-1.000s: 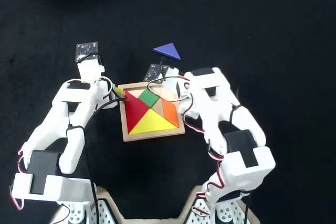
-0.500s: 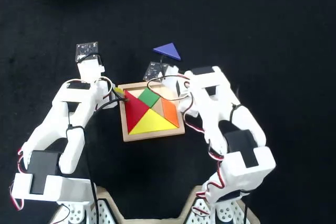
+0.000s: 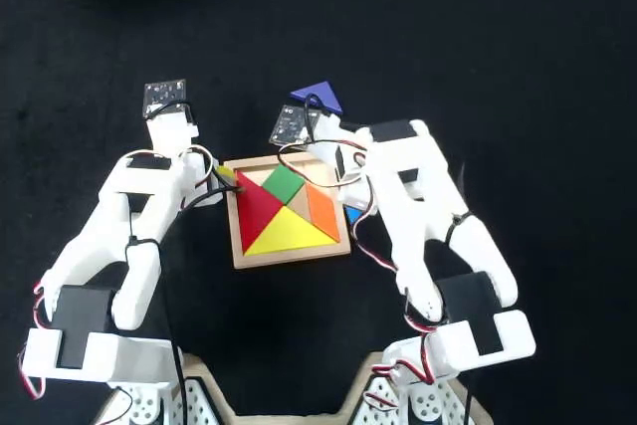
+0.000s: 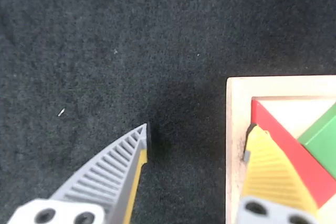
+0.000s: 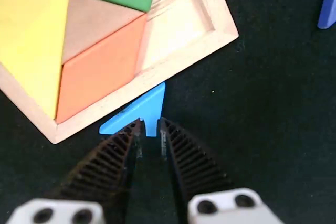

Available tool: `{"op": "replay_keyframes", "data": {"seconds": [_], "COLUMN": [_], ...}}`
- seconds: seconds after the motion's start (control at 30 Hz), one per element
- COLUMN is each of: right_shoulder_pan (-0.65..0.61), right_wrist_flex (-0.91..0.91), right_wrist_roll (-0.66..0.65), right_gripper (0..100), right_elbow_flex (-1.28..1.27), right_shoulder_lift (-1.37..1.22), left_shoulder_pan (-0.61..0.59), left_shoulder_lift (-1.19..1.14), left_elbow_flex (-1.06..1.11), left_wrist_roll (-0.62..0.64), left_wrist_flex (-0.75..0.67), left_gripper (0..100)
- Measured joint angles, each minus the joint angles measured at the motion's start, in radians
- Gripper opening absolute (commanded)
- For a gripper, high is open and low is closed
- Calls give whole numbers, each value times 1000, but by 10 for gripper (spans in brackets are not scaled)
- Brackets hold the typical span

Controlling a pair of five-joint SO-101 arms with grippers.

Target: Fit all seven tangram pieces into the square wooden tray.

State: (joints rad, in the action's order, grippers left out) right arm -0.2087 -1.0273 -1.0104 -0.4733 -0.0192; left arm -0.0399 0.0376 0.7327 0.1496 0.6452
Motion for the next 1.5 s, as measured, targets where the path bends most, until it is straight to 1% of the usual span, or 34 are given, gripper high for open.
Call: {"op": "replay_keyframes", "data": {"seconds": [0.13, 0.2, 0.37, 0.43, 0.53, 0.6, 0.67, 0.77, 0.87, 0.93, 1.07, 1.37, 1.5], "right_shoulder_pan": [0, 0, 0, 0, 0, -8, -29, -58, -63, -63, -63, -63, -28], "right_wrist_flex": [0, -11, -89, -115, -118, -98, -87, -74, -51, -34, -15, 5, 5], "right_wrist_roll": [0, 0, 0, 0, 6, 77, 178, 327, 437, 488, 520, 525, 528], "right_gripper": [51, 80, 195, 211, 211, 211, 211, 211, 210, 186, 166, 163, 163], "right_elbow_flex": [0, 0, 0, 0, -2, -15, -17, -17, -17, -17, -17, -15, -14], "right_shoulder_lift": [-43, -44, -44, -43, -43, -41, -41, -35, -32, -32, -48, -117, -120], "left_shoulder_pan": [0, 0, 0, -15, -58, -91, -117, -118, -120, -124, -124, -124, -124], "left_shoulder_lift": [0, 0, 0, 21, 120, 204, 296, 420, 516, 537, 545, 545, 545], "left_elbow_flex": [0, 0, 0, 3, 37, 87, 167, 292, 358, 367, 367, 368, 368], "left_wrist_roll": [0, 0, 2, 29, 60, 68, 69, 69, 69, 69, 69, 69, 69], "left_wrist_flex": [0, 0, 0, 9, 9, -12, -71, -164, -196, -203, -206, -210, -210], "left_gripper": [293, 293, 293, 293, 293, 293, 293, 293, 293, 293, 293, 293, 293]}}
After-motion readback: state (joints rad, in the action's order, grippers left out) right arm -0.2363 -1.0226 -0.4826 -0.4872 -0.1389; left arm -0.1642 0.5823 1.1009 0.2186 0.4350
